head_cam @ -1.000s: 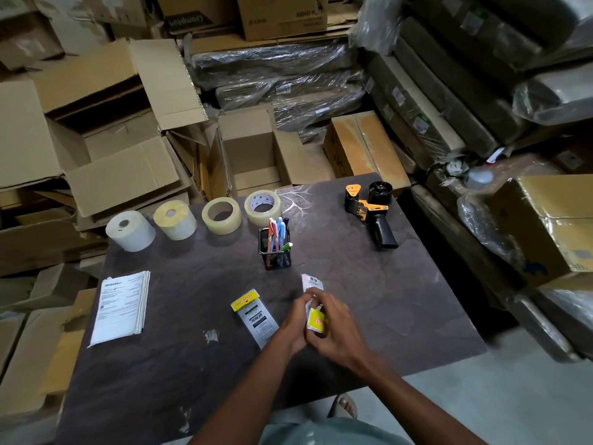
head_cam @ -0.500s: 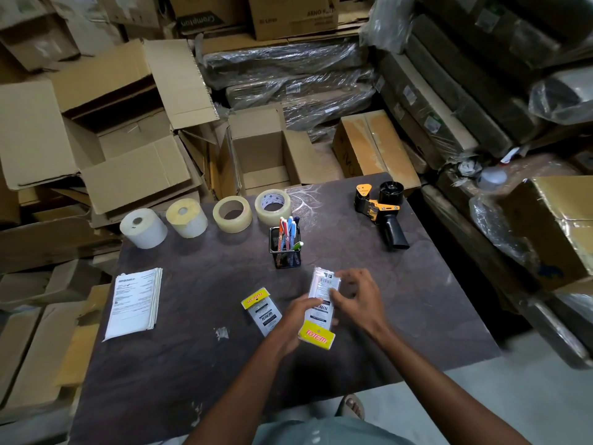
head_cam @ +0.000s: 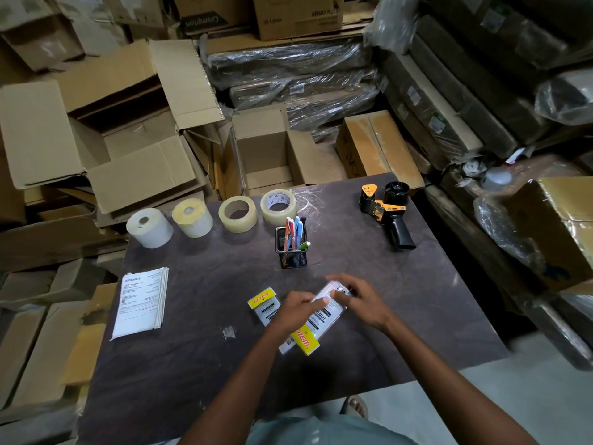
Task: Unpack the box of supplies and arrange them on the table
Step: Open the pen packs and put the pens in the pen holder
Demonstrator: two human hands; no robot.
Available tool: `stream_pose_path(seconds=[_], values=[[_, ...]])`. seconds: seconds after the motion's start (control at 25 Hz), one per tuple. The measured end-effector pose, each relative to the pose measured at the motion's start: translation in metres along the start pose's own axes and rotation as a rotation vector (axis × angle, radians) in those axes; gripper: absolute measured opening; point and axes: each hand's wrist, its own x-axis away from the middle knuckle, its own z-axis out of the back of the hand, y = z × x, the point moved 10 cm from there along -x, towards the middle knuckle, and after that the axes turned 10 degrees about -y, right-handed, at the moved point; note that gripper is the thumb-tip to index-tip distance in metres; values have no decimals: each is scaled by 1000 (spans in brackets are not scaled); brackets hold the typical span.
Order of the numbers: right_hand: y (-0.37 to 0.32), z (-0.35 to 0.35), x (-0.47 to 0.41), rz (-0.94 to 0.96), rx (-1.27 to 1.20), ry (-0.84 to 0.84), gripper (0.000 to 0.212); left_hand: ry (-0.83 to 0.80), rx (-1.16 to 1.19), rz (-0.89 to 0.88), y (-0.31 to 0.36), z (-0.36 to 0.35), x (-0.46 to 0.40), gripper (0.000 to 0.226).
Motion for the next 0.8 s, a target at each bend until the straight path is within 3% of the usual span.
stream_pose_path(seconds=[0.36,0.48,0.64,0.8], values=[[-15,0,8,37,281,76,23,199,-529,-24,17,29,9,48],[-23,-7,9,38,337,1,14,191,-632,-24,20,33,11,44],[-26,-13,7,4,362,-86,13,96,-608,-55,12,36,6,40],[-12,-17,8,-60,142,-135,12,-9,-459,-134,-2,38,1,43]])
